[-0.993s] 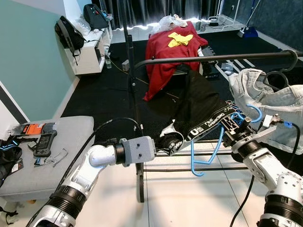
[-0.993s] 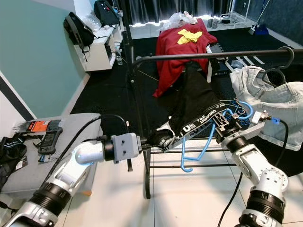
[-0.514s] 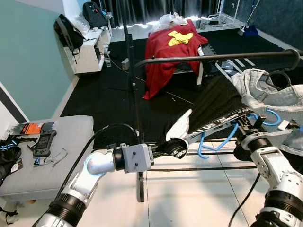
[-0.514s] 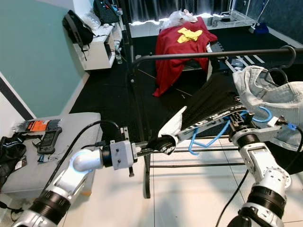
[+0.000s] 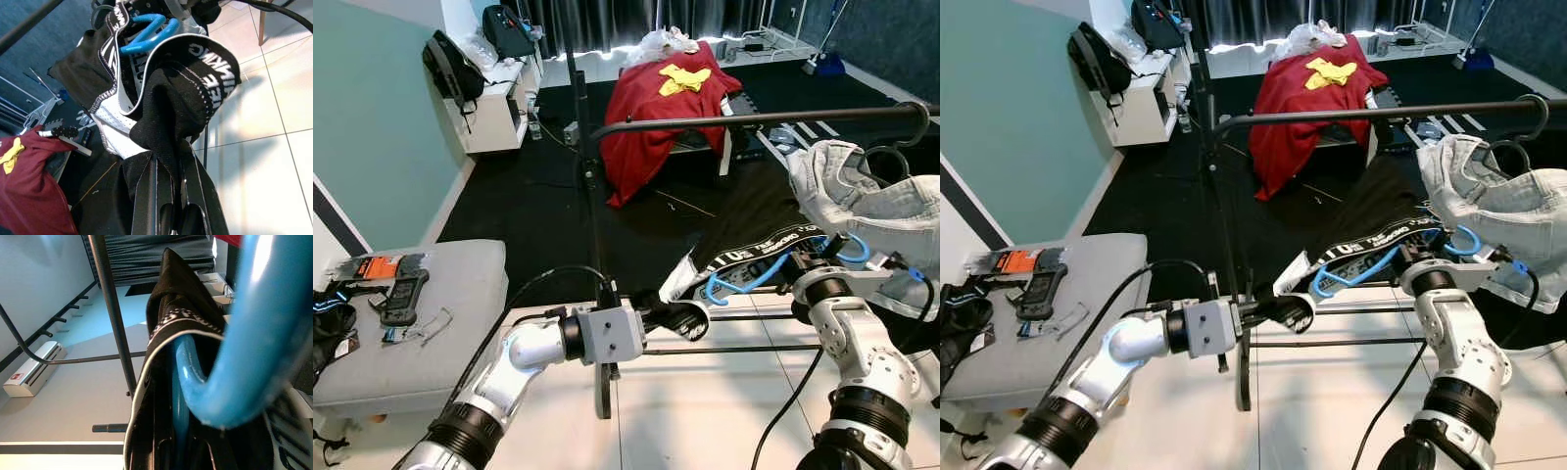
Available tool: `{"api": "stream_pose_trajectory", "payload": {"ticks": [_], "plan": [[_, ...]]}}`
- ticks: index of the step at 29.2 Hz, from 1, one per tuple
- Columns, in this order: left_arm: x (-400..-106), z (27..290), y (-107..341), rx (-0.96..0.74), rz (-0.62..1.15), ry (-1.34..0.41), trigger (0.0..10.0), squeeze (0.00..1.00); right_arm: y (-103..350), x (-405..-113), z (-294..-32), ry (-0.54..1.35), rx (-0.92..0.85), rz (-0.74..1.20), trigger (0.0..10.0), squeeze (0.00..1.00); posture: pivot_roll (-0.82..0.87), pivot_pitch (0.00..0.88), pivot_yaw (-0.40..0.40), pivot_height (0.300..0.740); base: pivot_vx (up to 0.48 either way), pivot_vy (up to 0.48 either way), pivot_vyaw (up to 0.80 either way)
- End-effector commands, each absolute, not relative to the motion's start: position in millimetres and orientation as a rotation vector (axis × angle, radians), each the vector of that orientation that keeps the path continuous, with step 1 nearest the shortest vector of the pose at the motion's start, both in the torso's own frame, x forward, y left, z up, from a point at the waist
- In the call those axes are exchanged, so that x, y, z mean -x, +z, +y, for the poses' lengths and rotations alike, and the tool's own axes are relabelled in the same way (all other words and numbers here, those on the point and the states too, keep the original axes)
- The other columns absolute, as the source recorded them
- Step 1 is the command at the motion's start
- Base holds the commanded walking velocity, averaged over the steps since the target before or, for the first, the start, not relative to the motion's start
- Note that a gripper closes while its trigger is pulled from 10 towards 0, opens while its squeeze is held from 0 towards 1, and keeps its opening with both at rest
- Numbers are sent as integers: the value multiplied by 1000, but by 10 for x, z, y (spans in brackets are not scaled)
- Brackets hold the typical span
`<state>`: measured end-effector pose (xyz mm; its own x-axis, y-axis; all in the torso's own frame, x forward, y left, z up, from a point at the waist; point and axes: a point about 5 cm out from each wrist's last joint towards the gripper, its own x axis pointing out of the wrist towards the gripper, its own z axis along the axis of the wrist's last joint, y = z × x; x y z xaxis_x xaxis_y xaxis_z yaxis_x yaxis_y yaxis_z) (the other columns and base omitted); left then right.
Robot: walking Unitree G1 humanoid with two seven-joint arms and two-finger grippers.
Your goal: Hang hanger
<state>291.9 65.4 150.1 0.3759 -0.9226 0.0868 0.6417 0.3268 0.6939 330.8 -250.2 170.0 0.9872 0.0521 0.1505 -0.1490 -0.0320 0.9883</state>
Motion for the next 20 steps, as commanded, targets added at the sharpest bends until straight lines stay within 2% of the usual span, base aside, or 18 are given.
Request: {"api": "stream_pose_trajectory", "payload": {"ticks": [1,9,20], "plan": [[-2932,653,1519,-626,-534,-1079,10000,0,1734,-3322,-2447,184,-1595,-71,10000,0,-142,50,61,740,0,0,0],[-2839,485,1733,-501,-637,-1060,10000,0,1590,-3369,-2389,109,-1533,-13,10000,0,-138,48,59,740,0,0,0],[-2828,491,1771,-440,-642,-1047,10000,0,1572,-3370,-2462,60,-1536,-28,10000,0,-141,48,53,740,0,0,0]]}}
